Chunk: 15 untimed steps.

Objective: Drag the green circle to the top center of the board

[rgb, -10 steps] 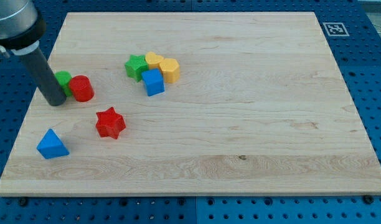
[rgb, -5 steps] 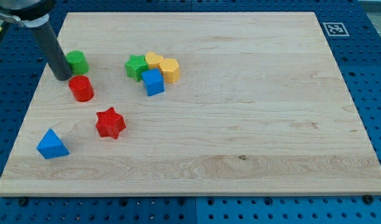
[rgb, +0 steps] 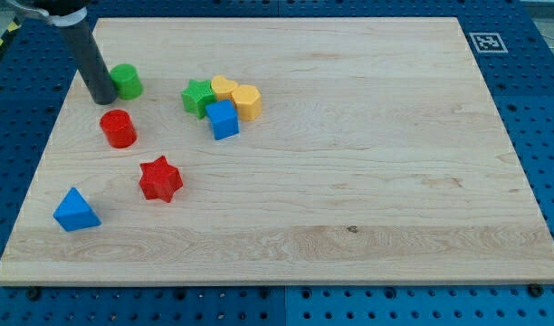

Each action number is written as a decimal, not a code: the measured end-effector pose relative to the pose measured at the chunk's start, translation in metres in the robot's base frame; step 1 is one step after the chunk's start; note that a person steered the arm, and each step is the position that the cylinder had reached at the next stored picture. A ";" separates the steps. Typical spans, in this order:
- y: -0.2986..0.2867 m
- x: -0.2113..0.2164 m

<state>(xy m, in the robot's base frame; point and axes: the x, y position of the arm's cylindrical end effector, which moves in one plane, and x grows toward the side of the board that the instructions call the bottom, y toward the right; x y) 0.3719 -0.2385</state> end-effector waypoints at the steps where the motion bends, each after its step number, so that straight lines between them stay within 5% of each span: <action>1: 0.013 0.000; 7: -0.006 -0.119; 10: -0.003 -0.030; 15: 0.038 -0.037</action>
<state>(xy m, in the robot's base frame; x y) 0.3346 -0.2006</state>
